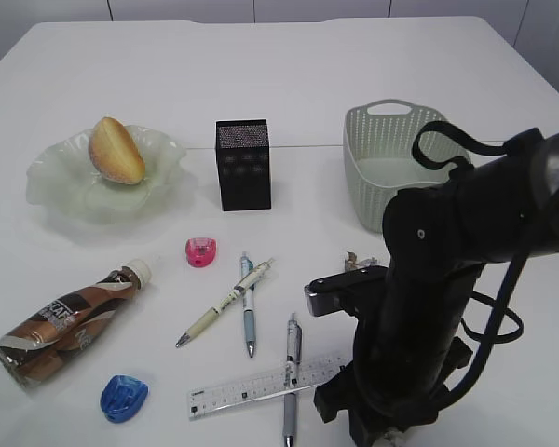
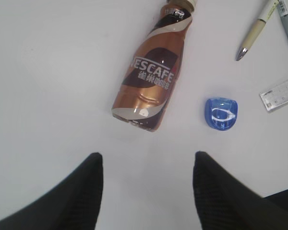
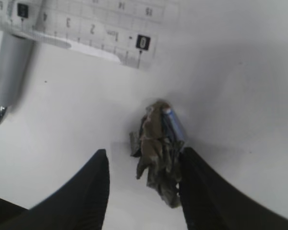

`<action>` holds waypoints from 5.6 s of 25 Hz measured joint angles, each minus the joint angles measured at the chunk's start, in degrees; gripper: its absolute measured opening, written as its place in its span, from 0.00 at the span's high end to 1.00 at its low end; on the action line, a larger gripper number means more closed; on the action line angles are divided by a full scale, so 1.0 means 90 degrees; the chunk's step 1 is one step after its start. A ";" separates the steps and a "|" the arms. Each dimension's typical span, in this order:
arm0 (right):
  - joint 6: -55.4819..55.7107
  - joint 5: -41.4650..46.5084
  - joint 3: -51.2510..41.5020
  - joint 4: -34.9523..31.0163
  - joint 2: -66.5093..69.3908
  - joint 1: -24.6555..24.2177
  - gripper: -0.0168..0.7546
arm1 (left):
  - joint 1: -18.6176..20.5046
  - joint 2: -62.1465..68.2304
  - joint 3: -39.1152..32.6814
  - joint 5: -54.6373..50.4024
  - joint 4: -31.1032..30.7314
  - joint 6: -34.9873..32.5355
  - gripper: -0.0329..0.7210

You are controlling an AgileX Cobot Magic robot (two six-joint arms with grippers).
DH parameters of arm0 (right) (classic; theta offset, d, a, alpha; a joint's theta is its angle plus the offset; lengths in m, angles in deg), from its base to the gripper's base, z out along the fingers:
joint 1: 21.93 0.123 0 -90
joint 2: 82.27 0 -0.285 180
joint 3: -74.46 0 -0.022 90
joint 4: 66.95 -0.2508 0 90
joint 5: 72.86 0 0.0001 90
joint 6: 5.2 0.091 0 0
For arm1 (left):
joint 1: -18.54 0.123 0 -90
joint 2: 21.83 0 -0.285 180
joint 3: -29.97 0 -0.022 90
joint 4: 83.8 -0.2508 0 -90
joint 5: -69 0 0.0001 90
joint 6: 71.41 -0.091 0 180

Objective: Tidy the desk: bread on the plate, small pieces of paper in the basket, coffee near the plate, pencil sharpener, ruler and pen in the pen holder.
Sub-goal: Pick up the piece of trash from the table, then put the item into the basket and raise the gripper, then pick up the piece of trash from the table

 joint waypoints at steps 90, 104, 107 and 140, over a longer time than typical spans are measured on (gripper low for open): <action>0.1207 0.2308 0.4634 0.1205 0.1012 -0.1013 0.38 | 0.0000 0.0000 0.0000 -0.0028 0.0509 0.0004 0.38; 0.1556 0.2166 0.4610 0.1696 0.1968 -0.1002 0.38 | 0.0000 0.0000 0.0000 -0.0062 0.0509 0.0004 0.38; 0.1565 0.2096 0.4610 0.1696 0.2126 -0.1002 0.38 | 0.0000 0.0000 0.0000 -0.0062 0.0509 0.0004 0.38; 0.1565 0.1665 0.4610 0.1971 0.2411 -0.1002 0.83 | 0.0000 0.0000 0.0000 0.0179 0.0211 -0.0007 0.38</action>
